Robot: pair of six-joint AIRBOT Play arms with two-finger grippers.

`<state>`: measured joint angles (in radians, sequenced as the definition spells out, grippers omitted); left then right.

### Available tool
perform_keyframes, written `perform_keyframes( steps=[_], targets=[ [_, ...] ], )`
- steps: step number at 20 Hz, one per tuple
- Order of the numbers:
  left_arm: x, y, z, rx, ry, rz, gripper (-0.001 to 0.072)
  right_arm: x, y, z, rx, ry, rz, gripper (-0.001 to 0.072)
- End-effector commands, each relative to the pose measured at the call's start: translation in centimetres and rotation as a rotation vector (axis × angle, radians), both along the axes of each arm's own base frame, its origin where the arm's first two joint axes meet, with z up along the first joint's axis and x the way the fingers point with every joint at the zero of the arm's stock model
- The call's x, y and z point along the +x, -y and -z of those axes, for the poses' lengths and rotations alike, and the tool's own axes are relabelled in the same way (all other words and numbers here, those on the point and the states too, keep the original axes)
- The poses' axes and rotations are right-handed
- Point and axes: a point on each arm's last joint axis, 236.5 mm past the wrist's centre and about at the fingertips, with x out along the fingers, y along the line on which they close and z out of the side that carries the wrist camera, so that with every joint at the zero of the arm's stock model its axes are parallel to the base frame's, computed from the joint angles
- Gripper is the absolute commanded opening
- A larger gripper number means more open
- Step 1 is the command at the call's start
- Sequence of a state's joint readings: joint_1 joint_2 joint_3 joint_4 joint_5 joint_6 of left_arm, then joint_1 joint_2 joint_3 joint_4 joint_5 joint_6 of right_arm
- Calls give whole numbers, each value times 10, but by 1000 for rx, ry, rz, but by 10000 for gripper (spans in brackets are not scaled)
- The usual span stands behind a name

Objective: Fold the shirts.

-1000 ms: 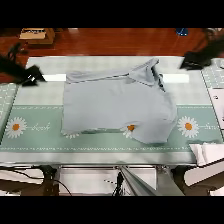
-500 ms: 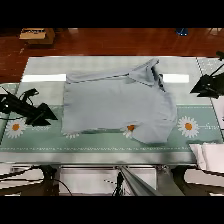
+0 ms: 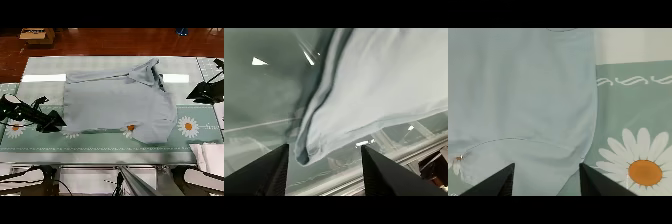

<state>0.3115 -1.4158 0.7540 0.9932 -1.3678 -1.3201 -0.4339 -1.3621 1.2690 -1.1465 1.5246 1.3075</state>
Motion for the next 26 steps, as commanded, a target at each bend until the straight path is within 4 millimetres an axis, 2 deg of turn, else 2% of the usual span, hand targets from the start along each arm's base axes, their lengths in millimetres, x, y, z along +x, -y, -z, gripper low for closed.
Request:
perform_keyframes(
  steps=[1, 2, 3, 5, 7, 10, 13, 15, 18, 19, 20, 22, 26],
  targets=[
    [10, 6, 13, 48, 17, -51, 527, 4, -10, -5, 49, 21, 7, 492],
    [13, 10, 14, 51, 28, -56, 524, 6, -14, -7, 66, 29, 9, 492],
    [16, 14, 15, 57, 33, -63, 488, 7, -16, -9, 76, 36, 10, 492],
    [21, 21, 18, 76, 40, -66, 214, 9, -18, -14, 79, 55, 13, 492],
    [19, 29, 19, 78, 51, -30, 20, 6, -16, -17, 64, 59, 11, 492],
    [13, 33, 16, 62, 48, 10, 18, -11, 4, -12, -4, 18, 16, 492],
    [9, 33, 13, 44, 58, 45, 18, -51, 25, 14, -8, -83, 89, 492],
    [11, 32, 10, 44, 81, 58, 18, -76, 20, 38, 43, -136, 147, 493],
    [12, 32, 7, 44, 100, 68, 18, -104, -2, 74, 94, -192, 123, 495],
    [12, 32, 7, 43, 106, 73, 18, -105, -10, 85, 115, -183, 134, 500],
    [13, 32, 6, 44, 108, 73, 18, -100, -18, 92, 145, -158, 162, 542],
    [13, 32, 6, 44, 109, 73, 17, -84, -28, 101, 196, -88, 227, 541],
    [14, 32, 4, 42, 125, 81, 17, -78, -25, 120, 173, -51, 310, 539]
  ],
)
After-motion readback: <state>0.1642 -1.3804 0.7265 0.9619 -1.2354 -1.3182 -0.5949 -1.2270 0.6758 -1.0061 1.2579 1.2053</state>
